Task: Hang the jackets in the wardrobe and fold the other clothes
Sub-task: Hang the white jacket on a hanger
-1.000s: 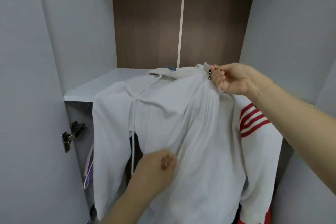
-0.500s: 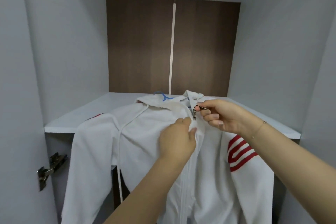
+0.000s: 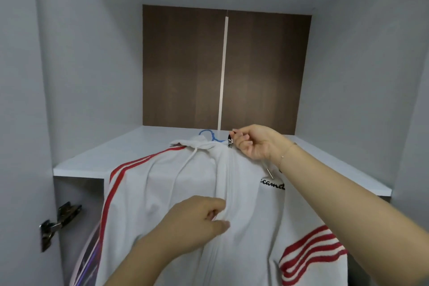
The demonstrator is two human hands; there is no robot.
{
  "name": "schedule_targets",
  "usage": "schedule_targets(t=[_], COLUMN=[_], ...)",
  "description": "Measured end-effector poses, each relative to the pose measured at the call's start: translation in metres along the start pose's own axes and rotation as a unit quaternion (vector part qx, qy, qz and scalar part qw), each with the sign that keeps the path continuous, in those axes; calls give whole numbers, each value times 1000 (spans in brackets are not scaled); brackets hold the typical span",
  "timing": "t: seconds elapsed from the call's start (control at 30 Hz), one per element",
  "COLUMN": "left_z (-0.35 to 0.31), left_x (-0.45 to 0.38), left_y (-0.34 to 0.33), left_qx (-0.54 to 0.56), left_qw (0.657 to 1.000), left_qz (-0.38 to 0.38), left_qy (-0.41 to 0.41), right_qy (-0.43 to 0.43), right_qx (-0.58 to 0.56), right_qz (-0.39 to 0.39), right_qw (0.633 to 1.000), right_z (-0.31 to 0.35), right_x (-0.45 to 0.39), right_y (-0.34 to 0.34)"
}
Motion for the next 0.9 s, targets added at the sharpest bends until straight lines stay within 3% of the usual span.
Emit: schedule_targets(t=[0.1, 0.23, 0.33, 0.43, 0.5, 0.57, 0.63, 0.7, 0.77, 0.8, 0.9], left_z=[-1, -1, -8, -9, -4, 0, -2, -6, -9, -9, -9], left_x=[-26, -67, -84, -79, -68, -59, -53, -50, -47, -46, -43], left_y=[21, 34, 25, 15, 18, 22, 25, 25, 23, 23, 23], left_qx=[-49, -39, -109, -75, -65, -77, -79, -55, -31, -25, 2], left_qw=[993, 964, 966, 976, 975, 973, 971, 972, 973, 973, 975], left_qz=[-101, -236, -221, -200, -204, -211, -219, -223, -225, -226, -221], left_qy=[20, 114, 75, 52, 59, 60, 59, 56, 48, 43, 31], right_qy=[14, 5, 2, -45, -51, 1, 155, 329, 431, 433, 330], right_qx=[-14, 23, 34, 11, 62, 186, 377, 498, 565, 596, 682], right_qz=[10, 46, 53, 45, 57, 61, -11, -131, -166, -153, -100], right_qw=[1000, 999, 998, 998, 995, 981, 913, 792, 684, 658, 645], right_z=[4, 0, 6, 6, -1, -4, 18, 61, 84, 83, 52], right_x=[1, 12, 15, 9, 2, -6, -16, -17, -17, -23, -54], right_y=[-6, -8, -6, -3, -6, -9, -3, -2, -14, -22, -35])
Point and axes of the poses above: each hand's wrist, its own x-axis away from the middle knuckle, its own y-axis out of the back of the hand, z = x × y, the point moved 9 cm from there along -x, towards the middle knuckle, and after that the axes turned 15 degrees about -z, right-handed, at the moved point
